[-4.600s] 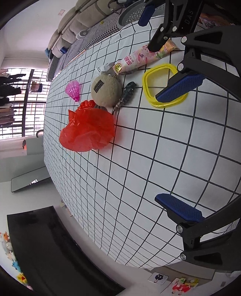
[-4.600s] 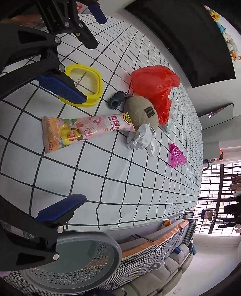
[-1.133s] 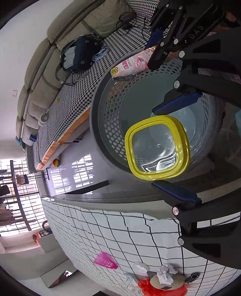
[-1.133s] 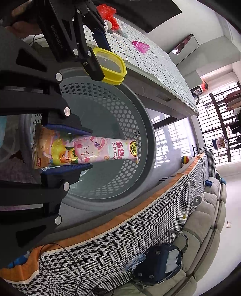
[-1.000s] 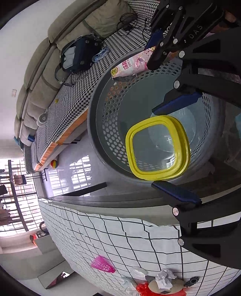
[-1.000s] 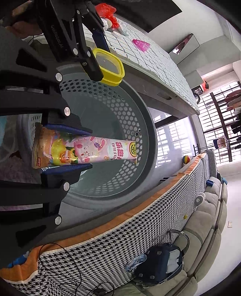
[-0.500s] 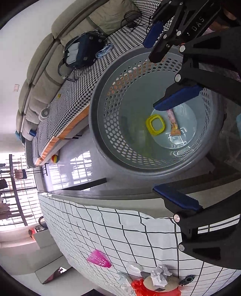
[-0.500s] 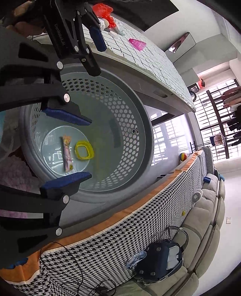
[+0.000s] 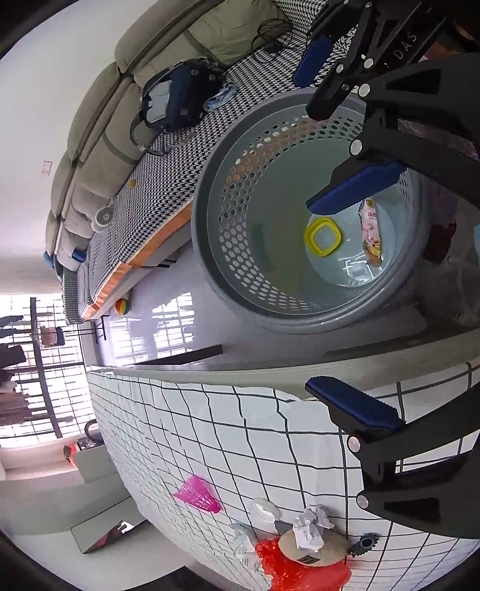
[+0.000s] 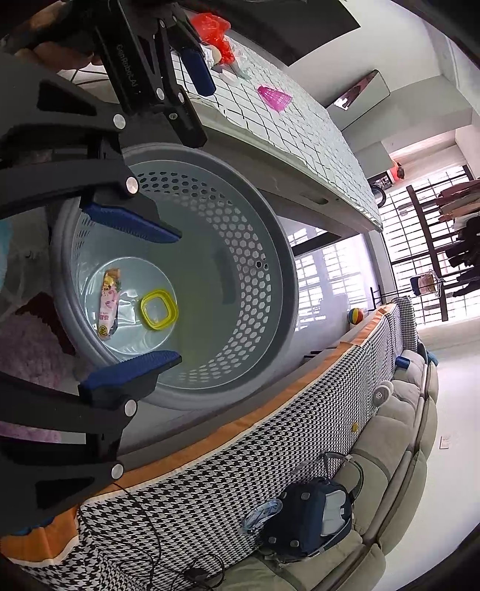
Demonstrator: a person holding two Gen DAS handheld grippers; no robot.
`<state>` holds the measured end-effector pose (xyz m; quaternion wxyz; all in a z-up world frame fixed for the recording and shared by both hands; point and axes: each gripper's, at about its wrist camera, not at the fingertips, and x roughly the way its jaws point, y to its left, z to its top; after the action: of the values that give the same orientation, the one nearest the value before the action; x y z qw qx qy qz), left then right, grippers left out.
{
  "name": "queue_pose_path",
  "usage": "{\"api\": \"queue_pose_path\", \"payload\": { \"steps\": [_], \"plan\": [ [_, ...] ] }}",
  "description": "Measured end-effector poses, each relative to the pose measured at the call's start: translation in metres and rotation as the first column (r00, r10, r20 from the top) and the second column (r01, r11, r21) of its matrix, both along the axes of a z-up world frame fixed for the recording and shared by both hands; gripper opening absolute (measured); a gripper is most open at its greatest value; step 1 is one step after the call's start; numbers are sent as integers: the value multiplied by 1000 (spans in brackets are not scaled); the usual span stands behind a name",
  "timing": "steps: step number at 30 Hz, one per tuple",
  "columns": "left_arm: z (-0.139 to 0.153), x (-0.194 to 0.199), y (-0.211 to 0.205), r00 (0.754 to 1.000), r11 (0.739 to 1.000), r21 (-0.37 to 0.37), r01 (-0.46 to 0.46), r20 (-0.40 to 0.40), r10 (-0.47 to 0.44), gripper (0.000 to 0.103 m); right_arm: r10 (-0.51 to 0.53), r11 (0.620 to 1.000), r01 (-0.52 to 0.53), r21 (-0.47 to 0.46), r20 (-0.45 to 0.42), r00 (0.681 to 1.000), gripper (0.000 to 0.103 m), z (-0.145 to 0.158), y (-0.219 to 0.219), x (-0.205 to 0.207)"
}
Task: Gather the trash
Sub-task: 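Withdraw both tools from the basket back over the table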
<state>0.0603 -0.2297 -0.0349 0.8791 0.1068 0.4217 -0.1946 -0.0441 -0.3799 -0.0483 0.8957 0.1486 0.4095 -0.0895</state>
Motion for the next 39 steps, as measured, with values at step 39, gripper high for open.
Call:
{"api": "queue_pose_path", "payload": {
  "steps": [39],
  "plan": [
    [30, -16, 230, 913, 923, -26, -384, 141, 384, 96, 413, 911, -410, -53, 91, 906, 70, 33, 203, 60]
  ]
}}
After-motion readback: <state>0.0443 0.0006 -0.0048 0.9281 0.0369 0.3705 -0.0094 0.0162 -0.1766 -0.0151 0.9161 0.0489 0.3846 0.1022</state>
